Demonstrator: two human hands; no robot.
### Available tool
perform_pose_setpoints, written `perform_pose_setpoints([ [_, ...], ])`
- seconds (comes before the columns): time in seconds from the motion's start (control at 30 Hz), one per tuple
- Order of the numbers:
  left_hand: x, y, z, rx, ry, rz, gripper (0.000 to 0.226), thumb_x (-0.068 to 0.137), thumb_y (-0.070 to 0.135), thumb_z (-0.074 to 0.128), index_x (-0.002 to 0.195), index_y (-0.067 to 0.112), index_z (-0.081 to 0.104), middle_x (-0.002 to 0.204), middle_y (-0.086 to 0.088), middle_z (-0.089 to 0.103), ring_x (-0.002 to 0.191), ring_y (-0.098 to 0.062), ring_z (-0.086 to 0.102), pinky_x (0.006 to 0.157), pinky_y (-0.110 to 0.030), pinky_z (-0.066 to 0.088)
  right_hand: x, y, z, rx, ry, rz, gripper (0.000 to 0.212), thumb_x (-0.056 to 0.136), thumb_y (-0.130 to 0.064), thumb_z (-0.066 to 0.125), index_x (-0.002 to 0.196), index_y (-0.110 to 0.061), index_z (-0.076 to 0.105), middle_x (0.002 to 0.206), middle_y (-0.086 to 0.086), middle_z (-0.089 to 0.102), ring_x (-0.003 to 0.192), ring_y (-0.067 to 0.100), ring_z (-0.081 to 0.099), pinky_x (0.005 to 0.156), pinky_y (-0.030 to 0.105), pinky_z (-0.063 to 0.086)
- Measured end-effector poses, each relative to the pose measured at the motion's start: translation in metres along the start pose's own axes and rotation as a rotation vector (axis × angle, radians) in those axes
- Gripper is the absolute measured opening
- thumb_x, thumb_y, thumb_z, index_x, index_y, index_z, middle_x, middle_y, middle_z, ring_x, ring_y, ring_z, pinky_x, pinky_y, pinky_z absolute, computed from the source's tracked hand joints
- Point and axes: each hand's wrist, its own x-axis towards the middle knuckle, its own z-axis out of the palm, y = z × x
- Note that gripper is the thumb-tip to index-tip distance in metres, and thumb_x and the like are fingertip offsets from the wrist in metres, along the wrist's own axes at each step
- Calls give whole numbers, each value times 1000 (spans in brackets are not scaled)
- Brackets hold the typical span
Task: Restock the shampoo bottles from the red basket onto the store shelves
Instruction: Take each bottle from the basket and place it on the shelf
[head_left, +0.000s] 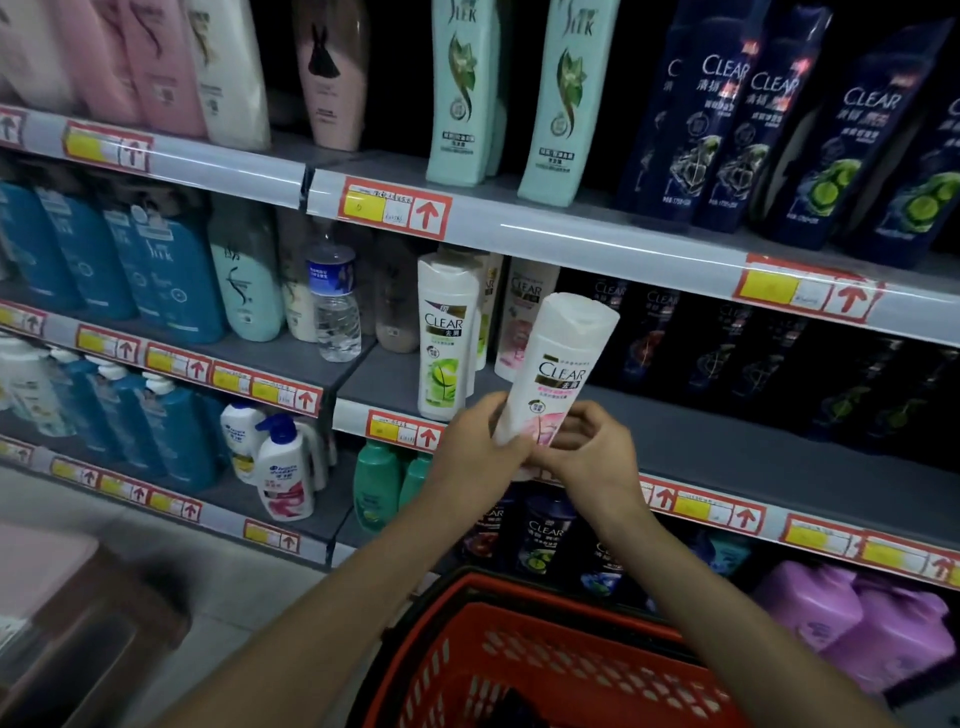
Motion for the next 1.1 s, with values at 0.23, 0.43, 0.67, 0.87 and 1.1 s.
perform_pose_setpoints([
  [0.23,23,-10,-8,133,12,-2,41,95,10,65,133,26,61,109,10,67,92,-6,64,80,-24,56,50,0,17,-64,102,-61,53,62,-10,97,107,-14,69,95,-7,77,81,3,75,68,24,62],
  [0.43,40,-19,3,174,-79,-35,54,96,2,53,122,49,57,110,6,58,98,-22,66,78,-43,59,90,12,33,-142,158,-90,51,64,-11,96,108,-15,69,92,-8,76,82,4,74,74,32,64],
  [0.67,62,-33,7,204,-75,-52,73,92,-3,47,152,37,39,112,-3,66,67,-12,51,58,-26,42,118,23,41,-177,181,-104,50,63,-15,97,106,-15,70,95,-4,76,86,9,74,76,34,64],
  [0.87,66,-44,-2,220,-74,-62,69,93,-5,50,152,30,44,117,-5,66,92,-25,63,63,-25,45,122,36,48,-260,197,-90,58,65,-24,96,115,-16,69,100,-4,76,89,7,73,82,34,63],
  [1.1,62,-46,-6,358,-78,-79,73,94,6,56,160,26,34,146,-3,54,129,-24,55,101,-47,53,115,34,54,-347,207,-92,64,71,-34,92,124,-16,62,106,-4,74,95,11,70,85,36,61],
])
